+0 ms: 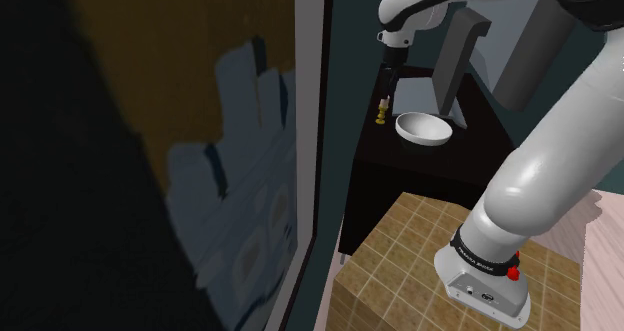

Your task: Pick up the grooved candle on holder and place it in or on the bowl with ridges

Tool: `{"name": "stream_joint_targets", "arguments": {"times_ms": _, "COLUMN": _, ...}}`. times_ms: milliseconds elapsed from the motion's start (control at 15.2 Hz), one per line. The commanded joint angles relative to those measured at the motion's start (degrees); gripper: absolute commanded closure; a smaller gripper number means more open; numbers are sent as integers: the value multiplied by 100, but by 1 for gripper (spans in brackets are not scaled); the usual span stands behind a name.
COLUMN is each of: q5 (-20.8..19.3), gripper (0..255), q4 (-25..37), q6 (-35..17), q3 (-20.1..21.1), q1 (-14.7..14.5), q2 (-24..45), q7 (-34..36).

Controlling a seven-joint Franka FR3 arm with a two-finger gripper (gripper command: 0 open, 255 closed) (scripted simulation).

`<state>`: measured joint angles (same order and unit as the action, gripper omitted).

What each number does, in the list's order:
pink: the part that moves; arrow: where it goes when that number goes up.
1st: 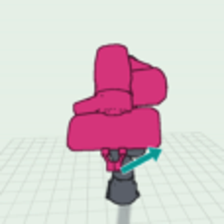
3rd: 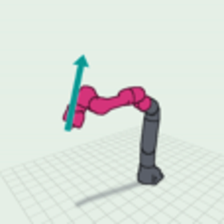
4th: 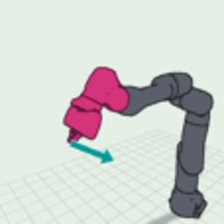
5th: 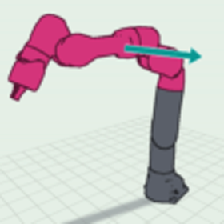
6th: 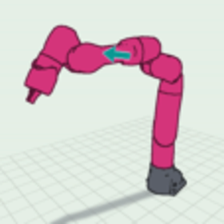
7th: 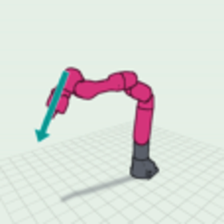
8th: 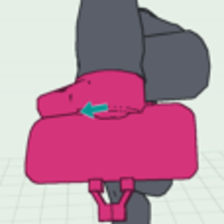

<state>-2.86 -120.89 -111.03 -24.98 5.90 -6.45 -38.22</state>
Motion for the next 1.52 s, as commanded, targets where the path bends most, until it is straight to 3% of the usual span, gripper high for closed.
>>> {"name": "stream_joint_targets", "arguments": {"times_ms": 0, "q5": 182, "gripper": 0, "q4": 356, "q6": -89, "q3": -145, "q1": 63, "q2": 467, "q7": -311}}
{"name": "stream_joint_targets", "arguments": {"times_ms": 660, "q5": 1250, "gripper": 0, "q4": 2449, "q6": -9, "q3": -332, "q1": 813, "q2": 2711, "q7": -1566}}
{"name": "stream_joint_targets", "arguments": {"times_ms": 1122, "q5": 1275, "gripper": 0, "q4": 2103, "q6": -497, "q3": -120, "q1": 969, "q2": 2837, "q7": -1585}}
{"name": "stream_joint_targets", "arguments": {"times_ms": 1452, "q5": 1287, "gripper": 0, "q4": 2078, "q6": -535, "q3": -124, "q1": 964, "q2": 2853, "q7": -1593}}
